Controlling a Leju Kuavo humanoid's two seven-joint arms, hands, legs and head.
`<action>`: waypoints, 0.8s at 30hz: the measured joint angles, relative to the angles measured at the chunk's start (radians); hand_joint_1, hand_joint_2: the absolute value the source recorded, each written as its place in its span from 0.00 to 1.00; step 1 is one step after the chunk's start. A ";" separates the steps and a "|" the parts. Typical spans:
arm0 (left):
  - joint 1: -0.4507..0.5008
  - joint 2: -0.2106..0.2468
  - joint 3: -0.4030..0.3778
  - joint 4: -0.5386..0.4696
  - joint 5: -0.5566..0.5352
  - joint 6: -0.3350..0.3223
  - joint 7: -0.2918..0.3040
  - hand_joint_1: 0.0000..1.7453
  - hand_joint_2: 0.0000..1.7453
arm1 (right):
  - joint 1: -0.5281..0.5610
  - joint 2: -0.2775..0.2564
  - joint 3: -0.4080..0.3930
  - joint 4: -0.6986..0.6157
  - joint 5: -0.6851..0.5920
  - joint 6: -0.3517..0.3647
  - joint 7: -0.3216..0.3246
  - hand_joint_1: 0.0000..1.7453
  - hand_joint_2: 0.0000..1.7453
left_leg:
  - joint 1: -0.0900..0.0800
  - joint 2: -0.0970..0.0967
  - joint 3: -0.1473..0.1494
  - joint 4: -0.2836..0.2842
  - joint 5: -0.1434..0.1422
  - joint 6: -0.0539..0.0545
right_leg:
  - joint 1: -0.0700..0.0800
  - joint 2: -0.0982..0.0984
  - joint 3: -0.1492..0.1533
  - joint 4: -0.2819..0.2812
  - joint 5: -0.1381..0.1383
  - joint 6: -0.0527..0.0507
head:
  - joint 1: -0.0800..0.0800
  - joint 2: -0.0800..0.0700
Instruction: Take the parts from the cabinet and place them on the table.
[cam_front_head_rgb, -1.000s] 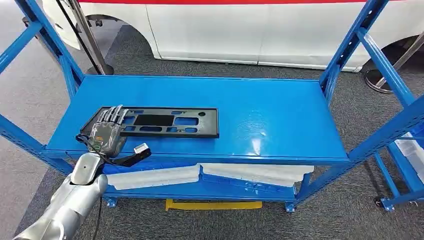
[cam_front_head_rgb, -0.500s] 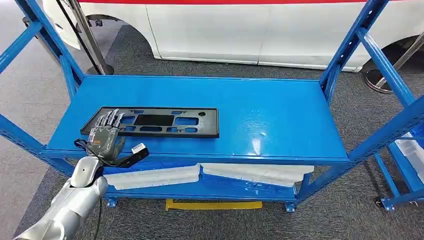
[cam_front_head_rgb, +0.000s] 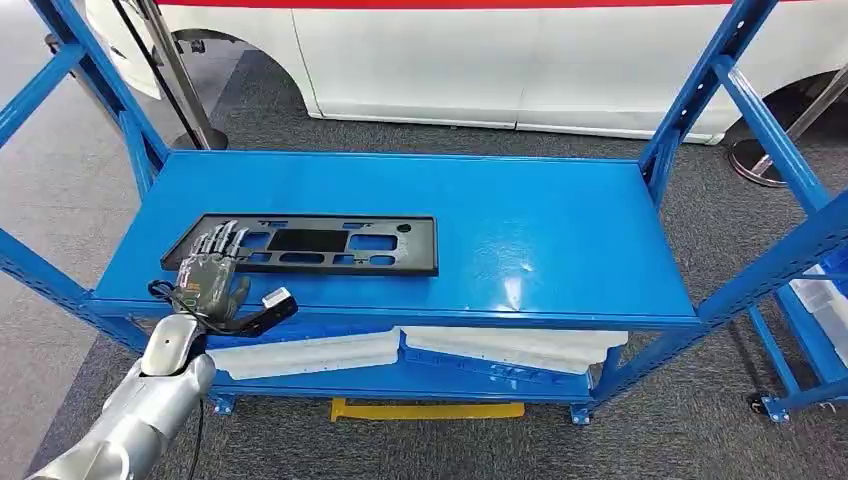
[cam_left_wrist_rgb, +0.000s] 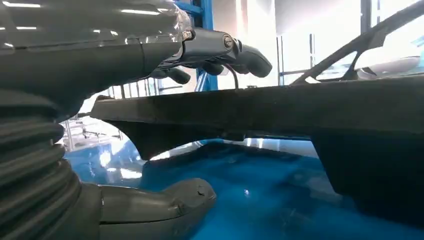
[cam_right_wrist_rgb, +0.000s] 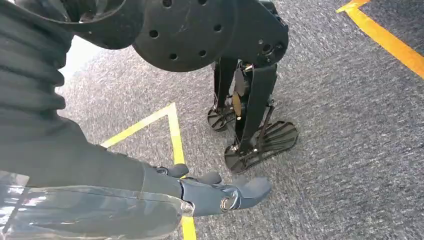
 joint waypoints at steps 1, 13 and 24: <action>0.000 0.000 0.000 0.001 0.000 0.000 0.000 0.20 1.00 | 0.000 0.000 0.000 0.000 0.000 0.000 0.000 0.00 1.00 | 0.000 0.000 0.000 0.000 0.000 0.000 | 0.000 0.000 0.000 0.000 0.000 0.000 | 0.000 0.000; -0.010 0.000 0.000 0.015 0.016 0.012 -0.011 1.00 1.00 | -0.001 0.000 0.000 0.000 0.001 -0.003 0.003 0.00 1.00 | 0.000 0.000 0.000 0.000 0.000 0.000 | 0.000 0.000 0.001 0.000 0.000 0.000 | 0.000 0.000; -0.029 0.000 0.000 0.038 0.028 0.012 -0.014 1.00 1.00 | -0.001 0.000 -0.002 0.001 0.000 -0.006 0.004 0.00 1.00 | 0.000 0.000 0.001 0.000 0.000 0.000 | 0.000 0.000 0.001 0.000 0.000 0.000 | 0.000 0.000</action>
